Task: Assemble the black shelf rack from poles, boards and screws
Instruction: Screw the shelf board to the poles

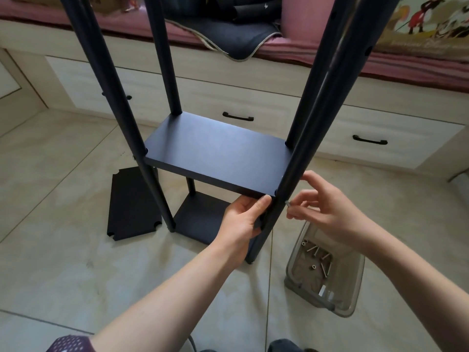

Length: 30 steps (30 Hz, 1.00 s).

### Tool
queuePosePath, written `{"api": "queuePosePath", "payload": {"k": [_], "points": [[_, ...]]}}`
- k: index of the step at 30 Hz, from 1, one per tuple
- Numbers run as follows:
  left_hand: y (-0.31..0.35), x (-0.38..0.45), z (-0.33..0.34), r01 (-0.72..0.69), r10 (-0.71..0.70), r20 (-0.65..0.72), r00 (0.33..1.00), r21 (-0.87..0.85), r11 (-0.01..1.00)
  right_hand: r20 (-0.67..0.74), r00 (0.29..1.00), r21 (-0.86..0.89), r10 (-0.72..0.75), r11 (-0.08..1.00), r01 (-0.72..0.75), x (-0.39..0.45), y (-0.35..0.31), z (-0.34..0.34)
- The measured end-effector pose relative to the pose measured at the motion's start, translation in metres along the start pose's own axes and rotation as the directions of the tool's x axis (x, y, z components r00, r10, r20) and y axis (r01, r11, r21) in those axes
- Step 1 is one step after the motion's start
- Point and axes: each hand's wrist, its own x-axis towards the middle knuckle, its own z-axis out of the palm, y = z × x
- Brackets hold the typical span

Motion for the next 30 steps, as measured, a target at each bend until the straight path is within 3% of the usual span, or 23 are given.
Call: {"api": "queuePosePath", "payload": {"k": [13, 18, 23, 30], "points": [[0.007, -0.002, 0.001, -0.028, 0.028, -0.011, 1.000, -0.007, 1.000, -0.003, 0.998, -0.084, -0.063, 0.994, 0.063, 0.001, 0.005, 0.000], [0.006, -0.003, 0.001, -0.040, 0.040, 0.008, 0.999, -0.012, 0.999, -0.088, 0.993, -0.084, -0.074, 0.994, 0.067, -0.006, 0.006, 0.009], [0.003, -0.004, 0.001, -0.031, 0.032, 0.014, 0.999, -0.025, 0.999, -0.015, 1.000, -0.003, -0.020, 1.000, 0.020, -0.005, 0.004, 0.009], [-0.002, -0.002, 0.006, -0.082, 0.082, -0.027, 0.996, -0.035, 0.996, 0.057, 0.998, -0.054, -0.035, 0.998, 0.038, -0.003, 0.004, 0.003]]}}
